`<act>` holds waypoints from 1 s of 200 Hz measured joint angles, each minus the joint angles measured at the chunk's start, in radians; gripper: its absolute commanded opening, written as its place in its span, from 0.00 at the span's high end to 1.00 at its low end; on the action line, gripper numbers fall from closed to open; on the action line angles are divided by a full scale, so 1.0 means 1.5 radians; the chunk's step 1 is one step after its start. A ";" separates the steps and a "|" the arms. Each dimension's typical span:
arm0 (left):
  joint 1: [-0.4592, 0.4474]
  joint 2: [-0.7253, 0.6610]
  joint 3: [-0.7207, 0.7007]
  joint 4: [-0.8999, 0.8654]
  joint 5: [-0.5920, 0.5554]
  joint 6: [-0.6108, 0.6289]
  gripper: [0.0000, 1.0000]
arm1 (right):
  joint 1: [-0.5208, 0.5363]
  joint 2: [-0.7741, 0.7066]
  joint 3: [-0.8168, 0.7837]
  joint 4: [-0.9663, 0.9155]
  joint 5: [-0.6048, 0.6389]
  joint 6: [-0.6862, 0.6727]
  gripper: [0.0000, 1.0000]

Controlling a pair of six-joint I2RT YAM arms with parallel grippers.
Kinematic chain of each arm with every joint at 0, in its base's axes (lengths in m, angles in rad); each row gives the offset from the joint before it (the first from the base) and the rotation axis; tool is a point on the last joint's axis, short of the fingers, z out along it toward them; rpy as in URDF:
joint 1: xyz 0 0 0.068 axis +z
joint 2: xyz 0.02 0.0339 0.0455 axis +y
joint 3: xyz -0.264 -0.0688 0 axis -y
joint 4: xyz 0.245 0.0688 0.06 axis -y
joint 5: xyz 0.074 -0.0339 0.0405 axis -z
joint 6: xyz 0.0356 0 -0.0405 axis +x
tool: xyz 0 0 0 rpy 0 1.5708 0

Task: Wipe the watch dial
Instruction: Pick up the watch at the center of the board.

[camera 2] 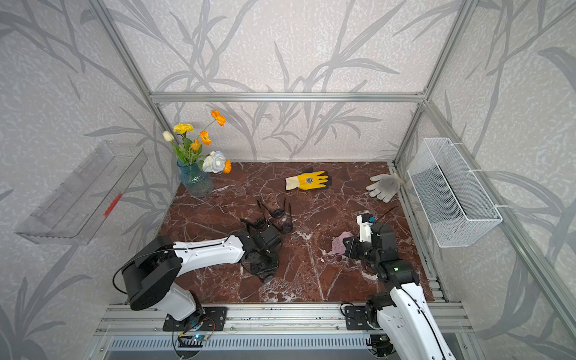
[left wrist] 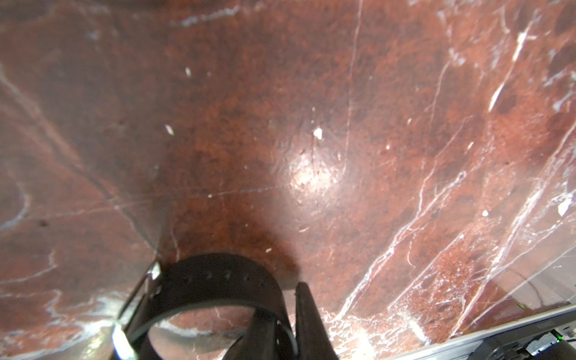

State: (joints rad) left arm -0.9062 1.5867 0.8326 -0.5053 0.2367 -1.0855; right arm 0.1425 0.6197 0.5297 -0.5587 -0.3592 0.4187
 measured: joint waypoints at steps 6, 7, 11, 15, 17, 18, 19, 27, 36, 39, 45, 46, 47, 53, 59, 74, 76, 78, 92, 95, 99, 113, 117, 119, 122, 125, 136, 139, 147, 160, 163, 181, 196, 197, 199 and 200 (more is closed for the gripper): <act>0.000 -0.001 -0.002 0.002 0.000 0.000 0.89 | 0.000 0.000 0.000 0.000 0.001 0.000 1.00; 0.000 -0.002 -0.003 0.003 0.000 0.000 0.89 | 0.000 0.000 0.000 0.000 0.001 0.000 1.00; -0.001 -0.002 -0.003 0.003 0.000 0.000 0.89 | 0.000 0.000 0.000 0.000 0.001 0.000 1.00; -0.001 -0.003 -0.004 0.004 0.000 0.000 0.90 | 0.000 0.000 0.000 0.000 0.001 0.000 1.00; -0.001 -0.003 -0.004 0.004 0.000 0.000 0.90 | 0.000 0.000 0.000 0.000 0.001 0.000 1.00; -0.001 -0.003 -0.004 0.005 0.000 0.000 0.90 | 0.000 0.000 0.000 0.000 0.001 0.000 1.00; -0.001 -0.003 -0.004 0.005 0.001 0.000 0.90 | 0.000 0.000 0.000 0.000 0.002 0.000 1.00; -0.001 -0.004 -0.006 0.007 0.001 -0.001 0.91 | 0.000 0.000 0.000 0.000 0.002 0.000 1.00; -0.002 -0.004 -0.007 0.008 0.001 -0.002 0.91 | 0.000 0.000 0.000 0.000 0.002 0.000 1.00; -0.002 -0.005 -0.007 0.009 0.001 -0.002 0.91 | 0.000 0.000 0.000 0.000 0.002 0.000 1.00; -0.002 -0.005 -0.008 0.009 0.001 -0.002 0.92 | 0.000 0.000 0.000 0.000 0.002 0.000 1.00; -0.002 -0.005 -0.008 0.009 0.001 -0.002 0.92 | 0.000 0.000 0.000 0.000 0.002 0.000 1.00; -0.002 -0.005 -0.008 0.010 0.001 -0.002 0.92 | 0.000 0.000 0.000 0.000 0.002 0.000 1.00; -0.002 -0.005 -0.009 0.011 0.001 -0.003 0.93 | 0.000 0.000 0.000 0.000 0.002 0.000 1.00; -0.002 -0.006 -0.010 0.012 0.002 -0.004 0.94 | 0.000 0.000 0.000 0.000 0.003 0.000 1.00; -0.002 -0.006 -0.011 0.014 0.004 -0.004 0.96 | 0.000 0.000 0.000 0.000 0.005 0.000 1.00; -0.002 -0.006 -0.011 0.014 0.004 -0.005 0.96 | 0.000 0.000 0.000 0.000 0.005 0.000 1.00; -0.002 -0.006 -0.011 0.014 0.005 -0.005 0.96 | 0.000 0.000 0.000 0.000 0.005 0.000 1.00; -0.002 -0.006 -0.011 0.017 0.007 -0.005 0.99 | 0.000 0.000 0.000 0.000 0.006 0.000 1.00; -0.002 -0.006 -0.011 0.017 0.007 -0.005 1.00 | 0.000 0.000 0.000 0.000 0.006 0.000 1.00; -0.002 -0.006 -0.012 0.018 0.008 -0.005 1.00 | 0.000 0.000 0.000 0.000 0.007 0.000 1.00; -0.002 -0.007 -0.014 0.023 0.012 -0.007 1.00 | 0.000 0.000 0.000 0.000 0.007 0.000 1.00; -0.002 -0.008 -0.016 0.026 0.014 -0.008 1.00 | 0.000 0.000 0.000 0.000 0.007 0.000 1.00; -0.002 -0.009 -0.017 0.027 0.016 -0.009 1.00 | 0.000 0.000 0.000 0.000 0.007 0.000 1.00; -0.002 -0.009 -0.018 0.029 0.016 -0.010 1.00 | 0.000 0.000 0.000 0.000 0.007 0.000 1.00; -0.002 -0.010 -0.019 0.031 0.018 -0.011 1.00 | 0.000 0.000 0.000 0.000 0.007 0.000 1.00; -0.002 -0.014 -0.025 0.040 0.022 -0.016 1.00 | 0.000 0.000 0.000 0.000 0.007 0.000 1.00; -0.002 -0.015 -0.026 0.042 0.023 -0.017 1.00 | 0.000 0.000 0.000 0.000 0.007 0.000 1.00; -0.002 -0.019 -0.031 0.049 0.029 -0.022 1.00 | 0.000 0.000 0.000 -0.001 0.007 0.000 1.00; -0.002 -0.025 -0.038 0.060 0.041 -0.025 1.00 | 0.000 -0.002 0.000 -0.003 0.007 0.000 1.00; -0.002 -0.026 -0.038 0.063 0.044 -0.026 1.00 | 0.000 -0.002 0.000 -0.003 0.007 0.000 1.00; -0.002 -0.045 -0.038 0.094 0.074 -0.027 1.00 | 0.000 -0.006 0.000 -0.010 0.006 -0.001 1.00; 0.004 -0.065 -0.029 0.131 0.111 -0.027 1.00 | 0.000 -0.010 0.000 -0.013 0.006 -0.001 1.00; 0.004 -0.065 -0.028 0.134 0.113 -0.027 1.00 | 0.000 -0.010 0.000 -0.014 0.006 -0.001 1.00; 0.006 -0.068 -0.026 0.138 0.118 -0.026 1.00 | 0.000 -0.011 0.001 -0.015 0.006 -0.002 1.00; 0.006 -0.069 -0.025 0.142 0.123 -0.027 1.00 | 0.000 -0.012 0.001 -0.015 0.006 -0.002 1.00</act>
State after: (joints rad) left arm -0.8967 1.4837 0.7952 -0.2916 0.4206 -1.1263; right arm 0.1425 0.6018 0.5304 -0.5812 -0.3508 0.4160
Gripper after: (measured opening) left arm 0.048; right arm 0.053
